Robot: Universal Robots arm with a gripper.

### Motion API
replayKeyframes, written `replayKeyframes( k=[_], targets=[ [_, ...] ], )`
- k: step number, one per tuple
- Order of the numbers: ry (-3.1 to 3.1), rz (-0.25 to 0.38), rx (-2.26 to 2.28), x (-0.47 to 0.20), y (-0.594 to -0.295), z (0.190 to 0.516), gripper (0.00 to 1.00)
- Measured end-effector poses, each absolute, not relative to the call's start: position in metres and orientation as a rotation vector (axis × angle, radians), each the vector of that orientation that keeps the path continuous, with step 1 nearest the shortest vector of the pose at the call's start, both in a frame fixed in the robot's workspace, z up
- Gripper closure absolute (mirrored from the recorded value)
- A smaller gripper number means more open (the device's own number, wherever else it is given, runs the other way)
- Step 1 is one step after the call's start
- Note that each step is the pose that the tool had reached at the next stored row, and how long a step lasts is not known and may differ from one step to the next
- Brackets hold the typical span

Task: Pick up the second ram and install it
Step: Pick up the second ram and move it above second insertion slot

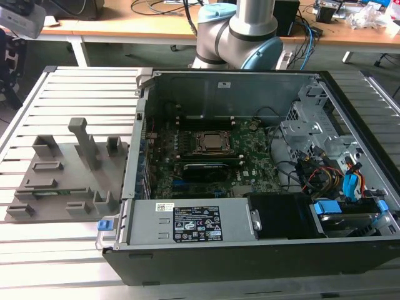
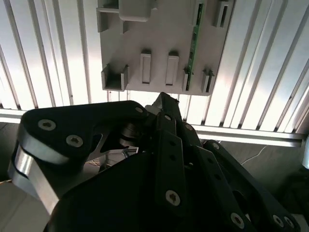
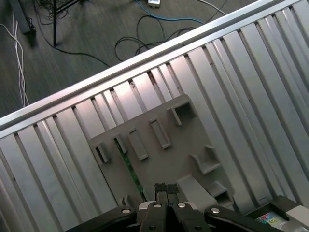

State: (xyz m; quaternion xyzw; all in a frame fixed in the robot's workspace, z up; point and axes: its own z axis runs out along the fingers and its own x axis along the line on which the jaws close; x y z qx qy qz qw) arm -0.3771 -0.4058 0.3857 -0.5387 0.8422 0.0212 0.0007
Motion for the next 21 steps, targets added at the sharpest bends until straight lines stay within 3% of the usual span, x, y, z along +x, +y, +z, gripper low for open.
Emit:
replayKeyframes(
  k=[21],
  targets=[
    [2.414, 0.066, -2.016, -0.3771, -0.4058, 0.3857, 0.89]
  ],
)
